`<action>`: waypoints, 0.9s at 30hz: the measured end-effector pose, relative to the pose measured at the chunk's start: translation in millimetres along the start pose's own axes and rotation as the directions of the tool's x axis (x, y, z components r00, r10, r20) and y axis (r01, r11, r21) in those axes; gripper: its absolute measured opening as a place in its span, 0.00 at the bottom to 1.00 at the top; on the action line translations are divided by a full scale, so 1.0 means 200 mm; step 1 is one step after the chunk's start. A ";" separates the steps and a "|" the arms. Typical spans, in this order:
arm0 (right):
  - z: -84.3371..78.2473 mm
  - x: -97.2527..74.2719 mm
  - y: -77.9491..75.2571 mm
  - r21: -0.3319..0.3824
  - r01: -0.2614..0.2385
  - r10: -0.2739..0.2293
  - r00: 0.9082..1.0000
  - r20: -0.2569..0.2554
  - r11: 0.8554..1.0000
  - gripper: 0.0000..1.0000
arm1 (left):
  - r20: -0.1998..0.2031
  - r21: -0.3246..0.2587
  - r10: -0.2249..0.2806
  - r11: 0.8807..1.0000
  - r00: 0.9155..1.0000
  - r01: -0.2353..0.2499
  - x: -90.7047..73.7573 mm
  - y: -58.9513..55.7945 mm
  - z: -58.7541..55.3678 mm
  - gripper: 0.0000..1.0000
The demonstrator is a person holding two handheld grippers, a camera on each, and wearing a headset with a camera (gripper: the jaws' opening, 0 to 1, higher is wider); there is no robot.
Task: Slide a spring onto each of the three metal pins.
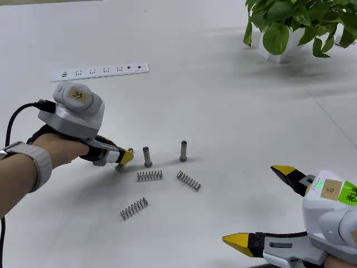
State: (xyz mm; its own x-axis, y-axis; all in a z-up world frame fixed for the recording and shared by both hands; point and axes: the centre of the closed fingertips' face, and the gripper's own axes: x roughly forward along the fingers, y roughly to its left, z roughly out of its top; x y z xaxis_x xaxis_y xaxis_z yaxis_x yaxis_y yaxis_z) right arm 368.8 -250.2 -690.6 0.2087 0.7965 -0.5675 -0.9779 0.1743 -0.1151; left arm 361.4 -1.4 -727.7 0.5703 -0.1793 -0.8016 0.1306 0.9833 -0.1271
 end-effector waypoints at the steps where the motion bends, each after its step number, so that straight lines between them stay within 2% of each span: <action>1: 0.00 0.00 0.00 -0.001 0.000 0.000 1.000 -0.001 1.000 0.97 | -0.008 0.005 0.002 1.000 1.000 -0.002 0.02 0.00 0.00 0.29; 6: 0.00 0.00 0.00 -0.005 0.001 -0.001 1.000 -0.004 1.000 0.97 | -0.042 -0.001 0.001 1.000 0.999 -0.001 0.05 0.01 0.00 0.26; 10: -0.01 0.00 0.00 -0.017 0.006 -0.006 1.000 -0.010 1.000 0.97 | -0.061 0.000 0.011 1.000 0.998 -0.011 0.10 0.05 -0.02 0.23; 15: 0.00 0.00 -0.02 -0.005 0.018 -0.018 1.000 -0.003 1.000 0.97 | -0.075 0.010 0.034 0.999 0.997 -0.034 0.09 0.03 -0.01 0.21; 18: -0.01 0.00 -0.02 -0.009 0.018 -0.018 1.000 -0.006 1.000 0.97 | -0.101 0.023 0.050 0.999 0.994 -0.048 0.10 0.03 -0.02 0.20; 19: 0.00 0.00 -0.02 -0.011 0.019 -0.019 1.000 -0.006 1.000 0.97 | -0.094 0.035 0.060 0.998 0.994 -0.056 0.11 0.05 -0.01 0.19; 24: 0.00 0.00 -0.01 -0.011 0.018 -0.018 1.000 -0.005 1.000 0.97 | -0.148 0.055 0.080 0.996 0.986 -0.073 0.11 0.05 -0.01 0.17; 27: 0.00 0.00 -0.01 -0.014 0.013 -0.013 1.000 -0.005 1.000 0.96 | -0.194 0.091 0.110 0.991 0.975 -0.094 0.12 0.06 -0.01 0.18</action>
State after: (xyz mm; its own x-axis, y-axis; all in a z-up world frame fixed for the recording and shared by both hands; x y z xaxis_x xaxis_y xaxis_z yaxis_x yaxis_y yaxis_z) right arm 370.1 -250.2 -690.8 0.2218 0.7913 -0.5698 -0.9751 0.1769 -0.1338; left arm 374.7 5.1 -750.3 0.4125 -0.0603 -0.9089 0.1493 0.9888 0.0022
